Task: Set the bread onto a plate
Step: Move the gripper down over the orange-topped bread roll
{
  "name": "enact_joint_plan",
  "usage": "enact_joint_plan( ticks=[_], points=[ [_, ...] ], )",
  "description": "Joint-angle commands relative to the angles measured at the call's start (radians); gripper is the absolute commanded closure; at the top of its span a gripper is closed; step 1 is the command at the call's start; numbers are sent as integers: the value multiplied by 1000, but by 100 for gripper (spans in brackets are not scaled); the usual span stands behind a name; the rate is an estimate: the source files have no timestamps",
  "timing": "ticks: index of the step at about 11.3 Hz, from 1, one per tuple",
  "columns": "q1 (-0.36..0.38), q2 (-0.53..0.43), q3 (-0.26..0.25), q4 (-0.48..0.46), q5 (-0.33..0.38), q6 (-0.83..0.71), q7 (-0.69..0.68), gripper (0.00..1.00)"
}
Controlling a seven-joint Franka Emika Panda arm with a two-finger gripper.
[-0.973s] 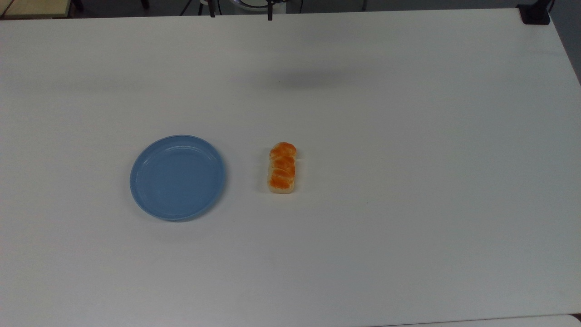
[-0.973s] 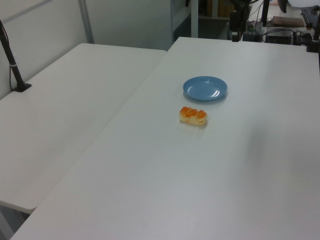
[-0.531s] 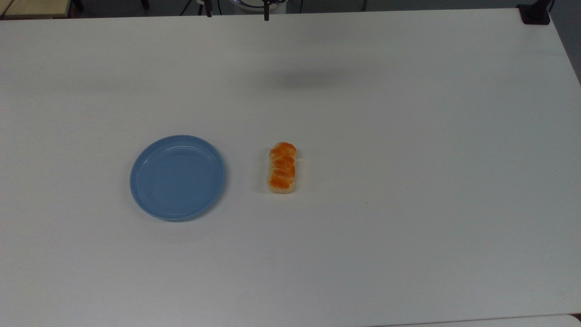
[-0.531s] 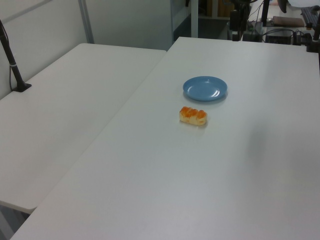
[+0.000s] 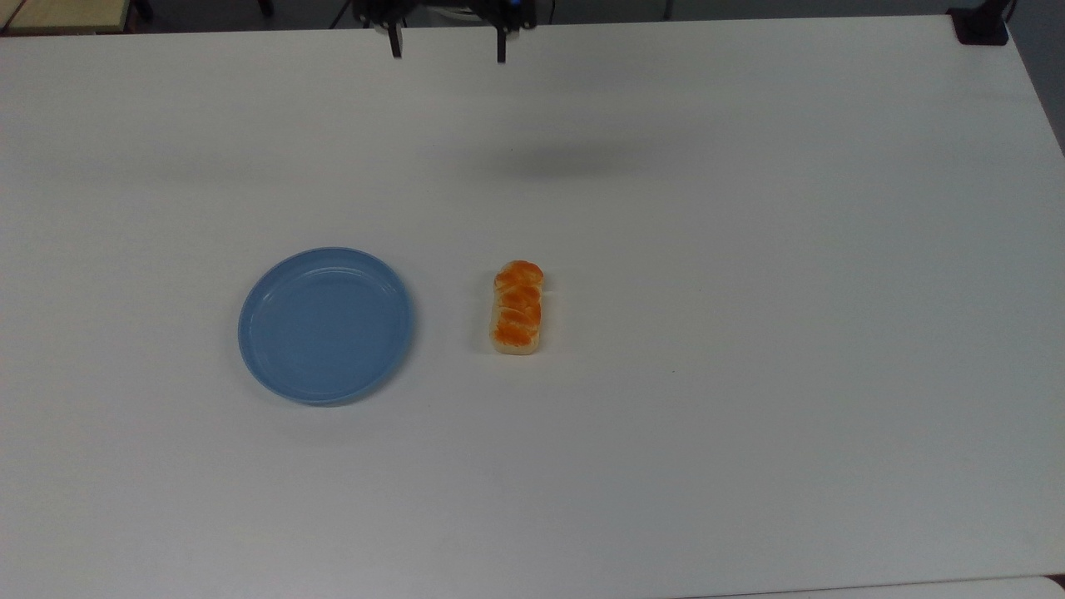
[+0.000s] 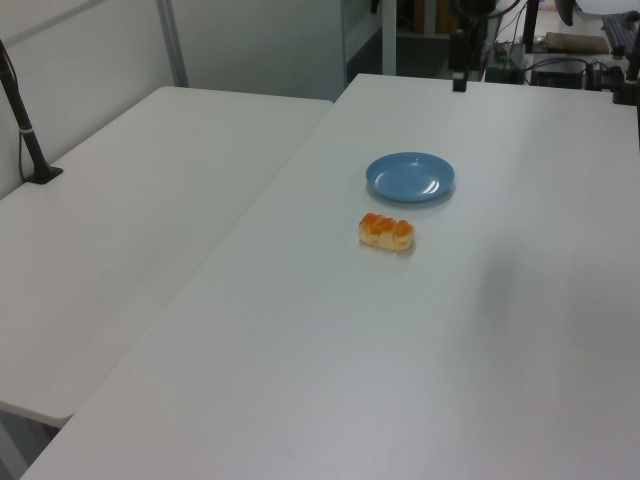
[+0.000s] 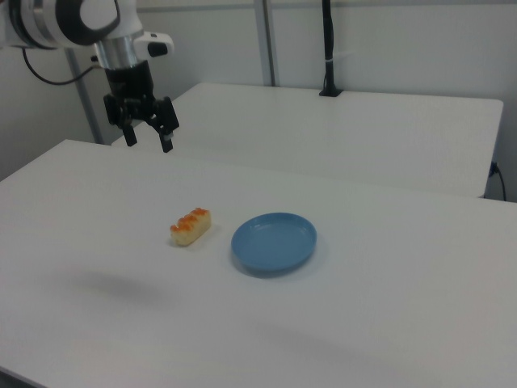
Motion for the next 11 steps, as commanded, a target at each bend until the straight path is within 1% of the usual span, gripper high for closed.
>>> enact_joint_plan(
  ticks=[1, 2, 5, 9, 10, 11],
  points=[
    [48, 76, -1, -24, 0, 105, -2, 0],
    [51, 107, -1, -24, 0, 148, -2, 0],
    [53, 240, 10, -22, 2, 288, -11, 0],
    [41, 389, 10, -19, 3, 424, 4, 0],
    [39, 415, 10, -19, 17, 456, 7, 0],
    [41, 434, 10, -19, 50, 483, 7, 0]
  ],
)
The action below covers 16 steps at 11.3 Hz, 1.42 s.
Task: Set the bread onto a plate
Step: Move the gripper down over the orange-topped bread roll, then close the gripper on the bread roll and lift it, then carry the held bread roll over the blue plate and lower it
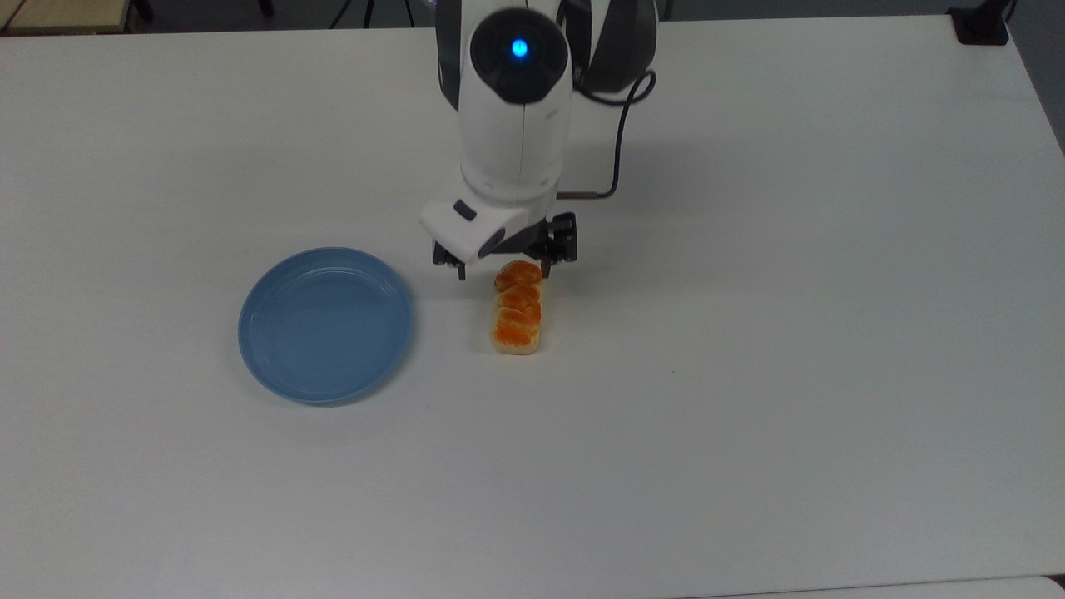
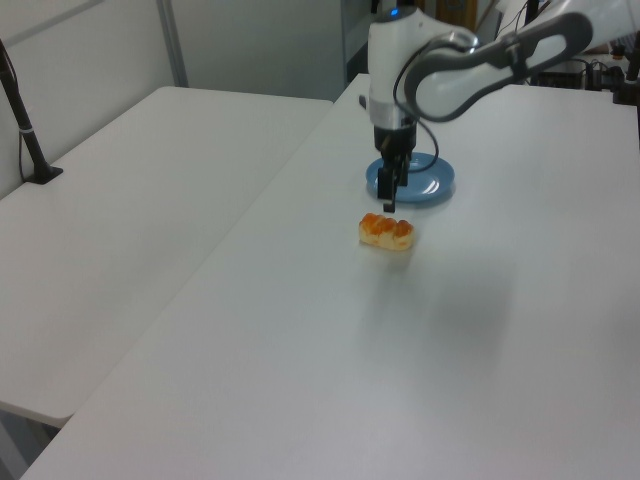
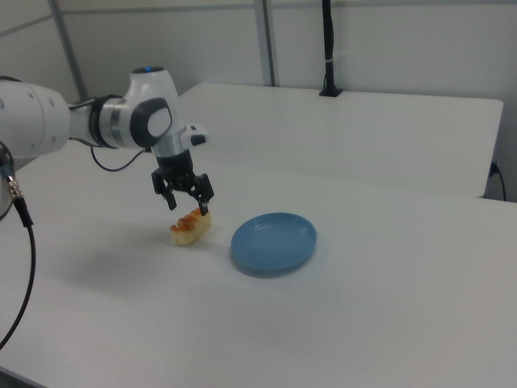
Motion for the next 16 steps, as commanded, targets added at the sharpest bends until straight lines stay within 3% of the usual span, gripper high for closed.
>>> enact_joint_plan(
  ticks=[1, 4, 10, 12, 14, 16],
  points=[
    [-1, 51, 0, 3, 66, 79, 19, 0],
    [-1, 83, -1, -1, 65, 113, 55, 0],
    [7, 111, -1, 1, 56, 117, 43, 47],
    [-2, 82, -9, 10, 53, 96, 9, 46],
    [-44, 48, -15, 34, 50, 44, -127, 46],
    [-108, 49, -14, 53, -8, 28, -253, 45]
  ],
)
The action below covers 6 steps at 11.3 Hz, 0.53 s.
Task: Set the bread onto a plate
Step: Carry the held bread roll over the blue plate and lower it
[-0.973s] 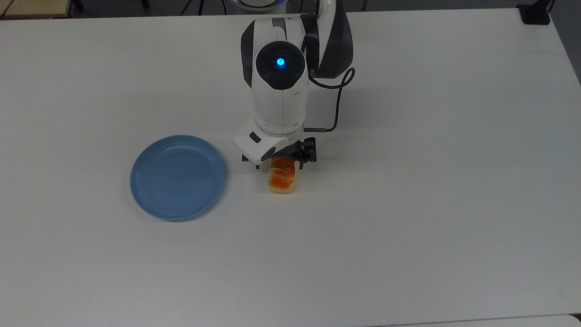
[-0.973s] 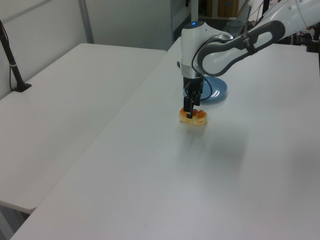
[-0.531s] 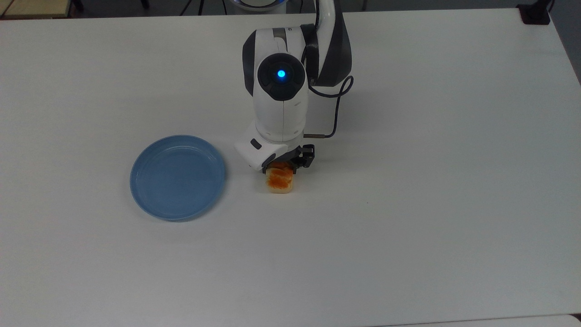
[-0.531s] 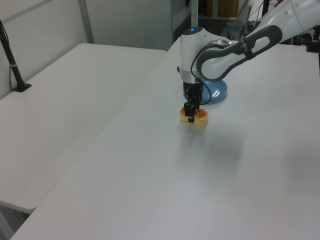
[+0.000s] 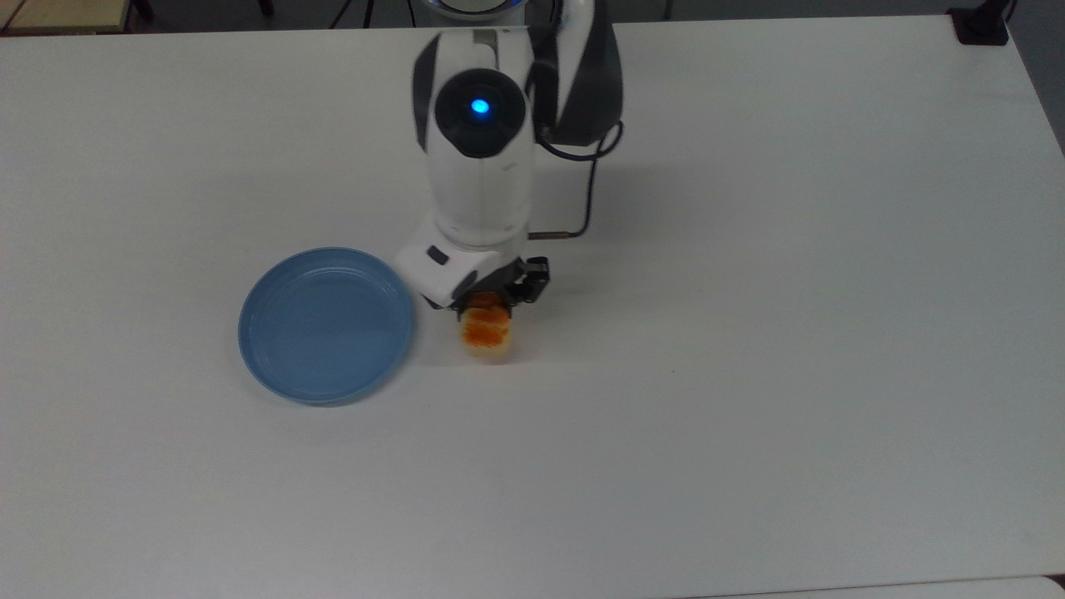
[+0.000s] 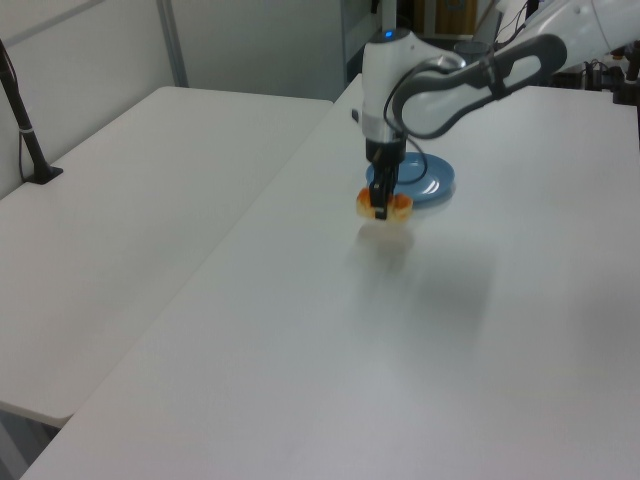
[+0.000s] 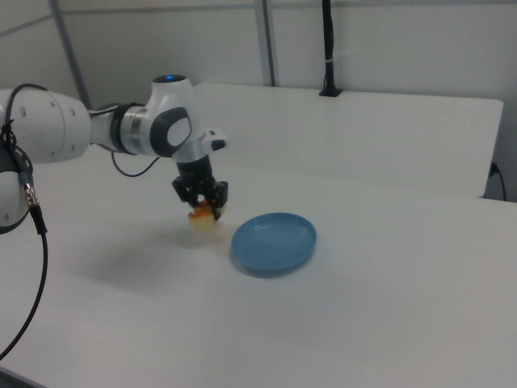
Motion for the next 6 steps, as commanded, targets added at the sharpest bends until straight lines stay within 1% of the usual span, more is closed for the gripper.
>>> enact_joint_plan(
  ticks=[1, 4, 5, 6],
  points=[
    [-95, -26, -3, 0, -52, -26, -182, 45],
    [-195, 3, -2, 30, -53, -23, -282, 45],
    [-206, 17, -2, 31, -55, -9, -292, 45],
    [-209, 33, -2, 31, -55, 41, -289, 45]
  ],
)
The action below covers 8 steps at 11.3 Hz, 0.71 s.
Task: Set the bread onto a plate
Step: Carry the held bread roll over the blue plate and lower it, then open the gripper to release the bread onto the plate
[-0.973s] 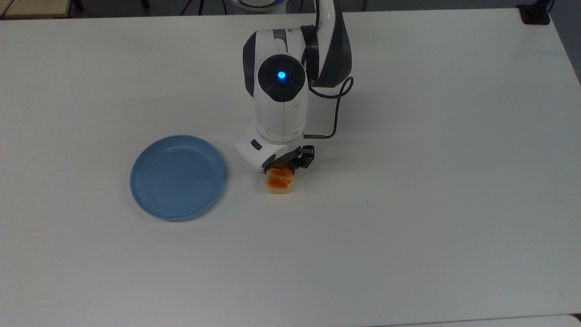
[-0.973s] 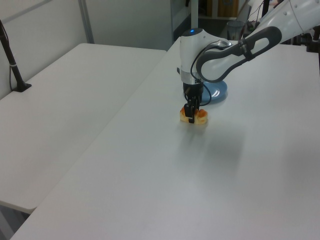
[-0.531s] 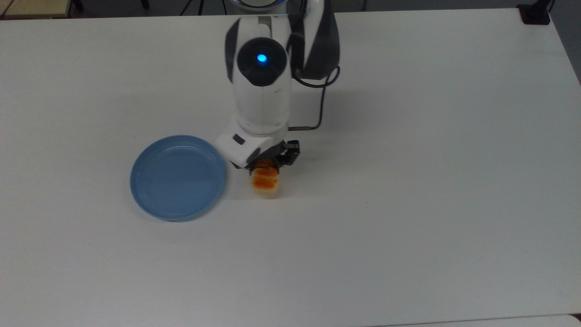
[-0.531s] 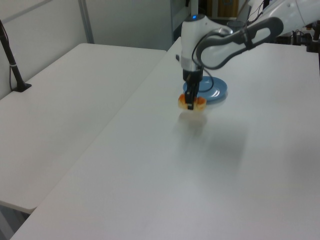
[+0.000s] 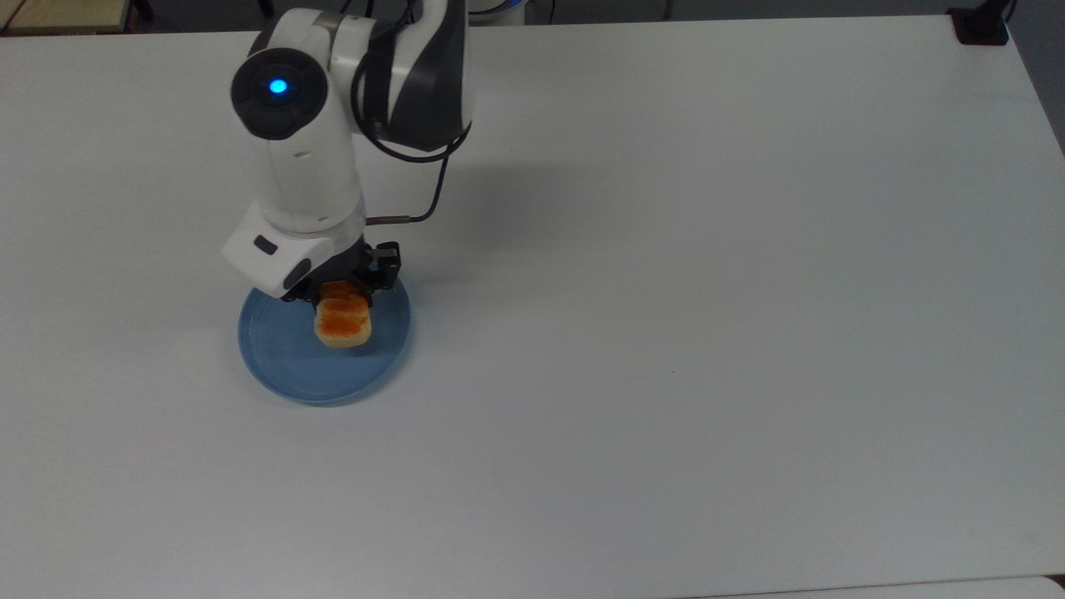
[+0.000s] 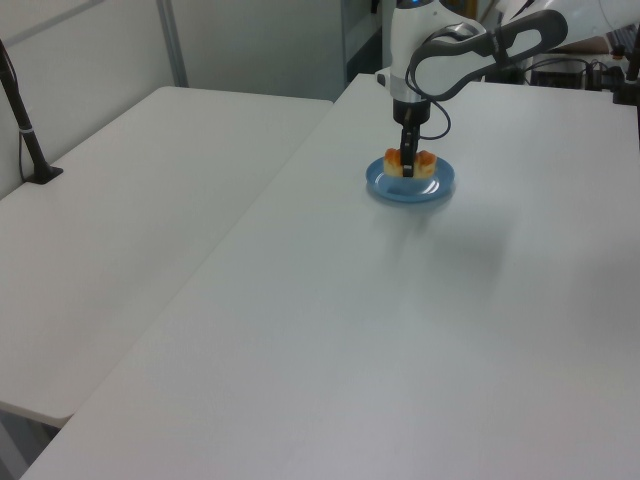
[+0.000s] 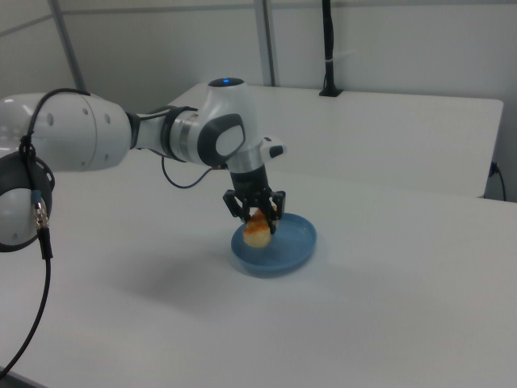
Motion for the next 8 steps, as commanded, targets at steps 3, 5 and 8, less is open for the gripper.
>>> enact_joint_plan(
  ticks=[3, 5, 8],
  points=[
    [-31, 54, 3, 12, -15, 73, -19, 26],
    [-30, 54, 3, 12, -15, 74, -16, 17],
    [-28, -13, 3, 14, 2, 53, -11, 0]
  ],
)
